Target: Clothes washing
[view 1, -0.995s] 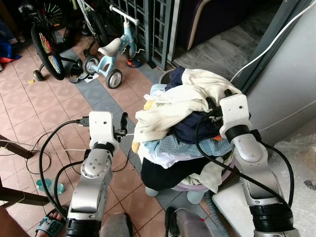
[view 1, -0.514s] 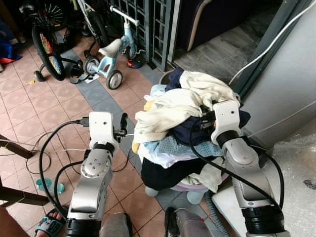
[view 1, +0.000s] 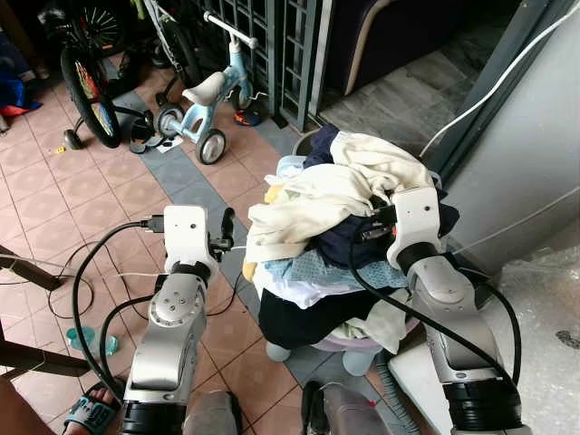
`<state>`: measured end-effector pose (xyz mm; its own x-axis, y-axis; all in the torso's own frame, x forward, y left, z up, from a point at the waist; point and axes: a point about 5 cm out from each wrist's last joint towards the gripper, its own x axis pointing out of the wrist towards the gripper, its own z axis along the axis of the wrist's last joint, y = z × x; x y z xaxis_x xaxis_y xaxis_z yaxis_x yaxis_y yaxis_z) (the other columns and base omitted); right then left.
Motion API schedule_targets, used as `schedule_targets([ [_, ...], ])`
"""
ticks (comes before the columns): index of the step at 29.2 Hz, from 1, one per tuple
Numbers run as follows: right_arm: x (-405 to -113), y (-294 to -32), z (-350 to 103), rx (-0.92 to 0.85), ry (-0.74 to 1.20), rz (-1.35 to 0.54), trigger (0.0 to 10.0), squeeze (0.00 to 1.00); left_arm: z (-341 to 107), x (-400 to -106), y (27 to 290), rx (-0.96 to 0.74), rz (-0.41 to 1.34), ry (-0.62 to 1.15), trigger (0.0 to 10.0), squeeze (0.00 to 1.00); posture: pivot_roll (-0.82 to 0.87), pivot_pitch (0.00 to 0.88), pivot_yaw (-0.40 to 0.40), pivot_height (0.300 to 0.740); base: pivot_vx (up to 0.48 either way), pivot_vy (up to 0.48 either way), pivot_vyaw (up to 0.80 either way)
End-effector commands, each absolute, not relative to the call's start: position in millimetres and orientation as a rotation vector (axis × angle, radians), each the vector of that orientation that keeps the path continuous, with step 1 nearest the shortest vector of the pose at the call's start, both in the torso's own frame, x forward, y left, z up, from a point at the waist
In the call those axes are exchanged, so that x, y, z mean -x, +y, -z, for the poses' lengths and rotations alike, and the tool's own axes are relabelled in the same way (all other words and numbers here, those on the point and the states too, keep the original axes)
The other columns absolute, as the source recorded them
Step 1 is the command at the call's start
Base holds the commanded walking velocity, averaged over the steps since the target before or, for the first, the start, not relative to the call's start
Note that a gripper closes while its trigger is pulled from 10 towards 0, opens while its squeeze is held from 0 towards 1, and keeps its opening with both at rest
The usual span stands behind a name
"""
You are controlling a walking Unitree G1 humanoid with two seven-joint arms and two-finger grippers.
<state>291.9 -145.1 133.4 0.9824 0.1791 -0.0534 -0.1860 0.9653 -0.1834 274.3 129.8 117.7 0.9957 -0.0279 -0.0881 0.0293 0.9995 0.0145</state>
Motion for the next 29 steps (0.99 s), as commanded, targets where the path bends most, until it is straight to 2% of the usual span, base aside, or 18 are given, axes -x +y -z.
schedule_targets([
  [1,-288.1,-141.7,-121.4,0.164,0.095,-0.209,0.0,0.00,-114.9,-273.9,128.7,-0.022,0.036,0.106,10.0,0.00,-0.01,0.139,-0.009,0.740,0.000,0.000,0.00],
  [3,-288.1,-140.4,-122.2,0.147,0.092,-0.213,0.0,0.00,-114.8,-273.9,128.8,-0.022,0.035,0.107,10.0,0.00,-0.01,0.139,-0.009,0.740,0.000,0.000,0.00],
  [4,-288.1,-138.6,-122.9,0.130,0.092,-0.223,2.6,0.00,-114.7,-273.9,128.9,-0.022,0.034,0.107,10.0,0.00,-0.01,0.138,-0.009,0.740,0.000,0.000,0.00],
  [6,-288.0,-137.0,-124.1,0.116,0.085,-0.229,2.6,0.00,-114.6,-273.8,128.8,-0.022,0.034,0.108,10.0,0.00,-0.01,0.138,-0.009,0.740,0.000,0.000,0.00],
  [7,-288.0,-134.1,-124.6,0.084,0.090,-0.248,10.0,0.00,-114.5,-273.8,128.7,-0.022,0.036,0.108,10.0,0.00,-0.01,0.138,-0.008,0.740,0.000,0.000,0.00],
  [18,-288.2,-132.4,-131.2,0.055,0.063,-0.233,10.0,0.00,-114.3,-273.6,128.7,-0.024,0.037,0.108,10.0,0.00,-0.01,0.134,-0.007,0.740,0.000,0.000,0.00],
  [19,-288.3,-132.5,-131.8,0.048,0.057,-0.230,10.0,0.00,-114.3,-273.6,128.6,-0.024,0.038,0.108,10.0,0.00,0.00,0.000,0.000,0.740,0.000,0.000,0.00],
  [20,-288.8,-132.9,-132.4,0.041,0.049,-0.228,10.0,0.00,-115.4,-274.0,128.9,-0.020,0.029,0.094,10.0,0.00,-0.01,0.128,-0.006,0.740,0.000,0.000,0.00],
  [29,-290.5,-133.6,-133.6,0.048,0.027,-0.226,10.0,0.00,-116.5,-274.5,129.1,-0.025,0.023,0.091,10.0,0.00,-0.01,0.124,-0.005,0.740,0.000,0.000,0.00],
])
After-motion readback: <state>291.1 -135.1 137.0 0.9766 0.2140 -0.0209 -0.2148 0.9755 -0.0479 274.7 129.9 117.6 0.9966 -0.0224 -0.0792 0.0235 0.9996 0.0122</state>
